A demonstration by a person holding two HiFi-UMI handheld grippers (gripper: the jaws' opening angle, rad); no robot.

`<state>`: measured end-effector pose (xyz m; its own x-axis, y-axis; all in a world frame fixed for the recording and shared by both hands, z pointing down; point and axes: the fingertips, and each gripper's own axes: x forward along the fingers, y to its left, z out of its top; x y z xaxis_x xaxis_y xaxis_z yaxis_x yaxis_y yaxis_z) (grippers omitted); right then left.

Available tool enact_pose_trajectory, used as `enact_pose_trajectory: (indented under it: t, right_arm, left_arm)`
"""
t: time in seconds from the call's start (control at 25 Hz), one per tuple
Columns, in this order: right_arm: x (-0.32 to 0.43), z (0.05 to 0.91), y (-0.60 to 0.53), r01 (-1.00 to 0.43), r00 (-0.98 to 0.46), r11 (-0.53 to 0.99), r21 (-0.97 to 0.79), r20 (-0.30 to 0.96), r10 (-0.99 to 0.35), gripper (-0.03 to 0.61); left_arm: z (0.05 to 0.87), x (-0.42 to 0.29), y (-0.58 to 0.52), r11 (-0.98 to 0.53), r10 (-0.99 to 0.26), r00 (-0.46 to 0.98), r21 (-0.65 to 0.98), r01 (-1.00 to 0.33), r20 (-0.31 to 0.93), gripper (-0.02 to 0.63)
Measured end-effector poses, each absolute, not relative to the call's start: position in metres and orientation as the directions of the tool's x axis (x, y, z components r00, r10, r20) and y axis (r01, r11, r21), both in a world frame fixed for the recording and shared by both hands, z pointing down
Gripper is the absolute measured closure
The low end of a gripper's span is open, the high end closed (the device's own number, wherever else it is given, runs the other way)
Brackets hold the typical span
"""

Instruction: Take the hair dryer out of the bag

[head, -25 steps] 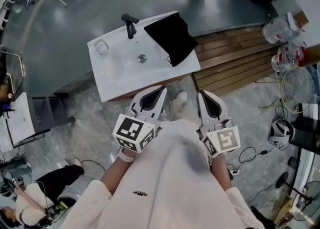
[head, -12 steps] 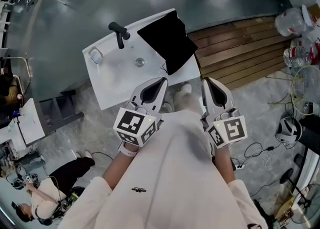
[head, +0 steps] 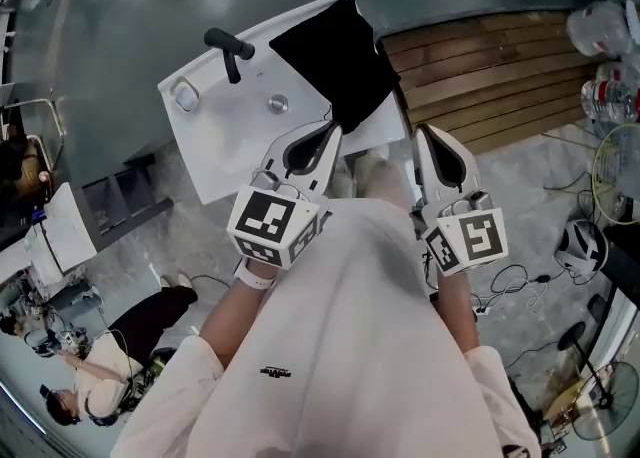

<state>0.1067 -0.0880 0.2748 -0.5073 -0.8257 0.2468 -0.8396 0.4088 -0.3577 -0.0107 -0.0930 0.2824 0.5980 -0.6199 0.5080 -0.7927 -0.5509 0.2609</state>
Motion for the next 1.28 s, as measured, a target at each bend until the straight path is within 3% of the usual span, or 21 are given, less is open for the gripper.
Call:
enact_pose_trajectory:
  t: [0.28, 0.68, 1.12, 1.28]
  right_arm:
    - [0.107, 0.290, -0.090, -0.872, -0.442, 0.337, -0.355, 0.273, -0.855, 0.568]
    - [0.097, 0.333, -0.082, -0.882, -0.417, 0.294, -0.368, 0.319, -0.851, 0.568]
    - [0.092, 0.394, -0.079, -0.880, -0.402, 0.250, -0.403, 0.353, -0.845, 0.568]
    - [0.090, 0.408, -0.081, -0.878, -0.396, 0.238, -0.415, 0.354, -0.847, 0.568]
  left_arm:
    - [0.310, -0.009, -0.093, -0.580, -0.568, 0.618, 0.268, -0.769, 0.544, 0.603]
    - [0.372, -0.003, -0.102, -0.640, -0.486, 0.625, 0.238, -0.731, 0.611, 0.495]
    - [0.443, 0.015, -0.088, -0.722, -0.358, 0.635, 0.228, -0.653, 0.685, 0.460]
    - [0.463, 0.014, -0.091, -0.739, -0.366, 0.593, 0.163, -0.653, 0.717, 0.460]
